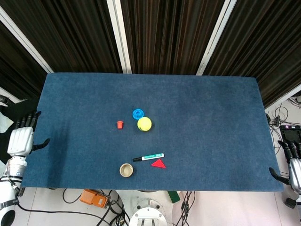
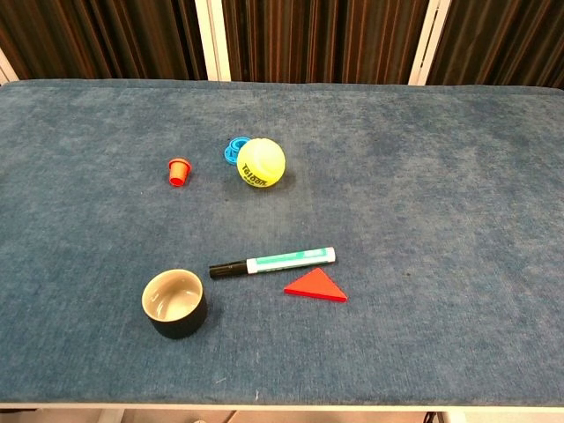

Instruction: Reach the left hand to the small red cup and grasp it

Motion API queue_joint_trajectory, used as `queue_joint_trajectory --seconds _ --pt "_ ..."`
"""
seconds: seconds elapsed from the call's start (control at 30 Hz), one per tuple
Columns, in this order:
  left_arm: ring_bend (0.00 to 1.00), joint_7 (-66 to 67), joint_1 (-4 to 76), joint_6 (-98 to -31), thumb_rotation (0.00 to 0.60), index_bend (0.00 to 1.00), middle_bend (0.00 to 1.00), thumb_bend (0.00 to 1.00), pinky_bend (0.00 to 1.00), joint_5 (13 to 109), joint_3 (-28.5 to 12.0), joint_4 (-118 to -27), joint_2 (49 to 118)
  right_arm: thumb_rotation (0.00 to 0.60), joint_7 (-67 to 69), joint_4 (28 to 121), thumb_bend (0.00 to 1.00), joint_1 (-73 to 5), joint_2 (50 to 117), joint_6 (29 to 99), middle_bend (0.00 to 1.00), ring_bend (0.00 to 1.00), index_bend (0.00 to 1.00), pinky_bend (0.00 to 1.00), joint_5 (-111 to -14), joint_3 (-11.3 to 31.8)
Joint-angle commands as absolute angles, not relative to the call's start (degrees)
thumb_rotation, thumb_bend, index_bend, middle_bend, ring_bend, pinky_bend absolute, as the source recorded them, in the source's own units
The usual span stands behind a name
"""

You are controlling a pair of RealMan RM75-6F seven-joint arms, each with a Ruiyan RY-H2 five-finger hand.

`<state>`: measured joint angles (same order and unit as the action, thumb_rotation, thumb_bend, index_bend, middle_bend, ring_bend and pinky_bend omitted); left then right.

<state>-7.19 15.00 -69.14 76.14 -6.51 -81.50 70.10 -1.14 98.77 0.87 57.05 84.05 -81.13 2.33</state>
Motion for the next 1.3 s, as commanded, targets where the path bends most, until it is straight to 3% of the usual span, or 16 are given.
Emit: queue_joint_trajectory --seconds 0.03,0.5,1.3 --pt "0.00 -8.2 17.1 -66.6 0.600 0.05 0.00 0.18 0.06 79.1 -5.6 -83.3 69.8 0.600 -1.2 98.8 0.40 0.7 57.0 83.8 0.14 0.04 0.17 0.00 -81.0 2.4" --pt "0.00 6.4 26.3 -58.3 0.600 0.12 0.00 0.18 0.06 74.6 -8.4 -92.3 72.8 0.600 -0.5 98.8 0.40 0.8 56.7 83.7 0.14 0.04 0.17 0.00 -80.9 2.4" --pt "0.00 17.4 36.0 -54.9 0.600 0.24 0.00 0.18 0.06 65.5 -10.8 -82.3 89.1 0.600 -0.5 98.8 0.40 0.6 56.7 83.2 0.14 0.04 0.17 0.00 -81.0 2.3"
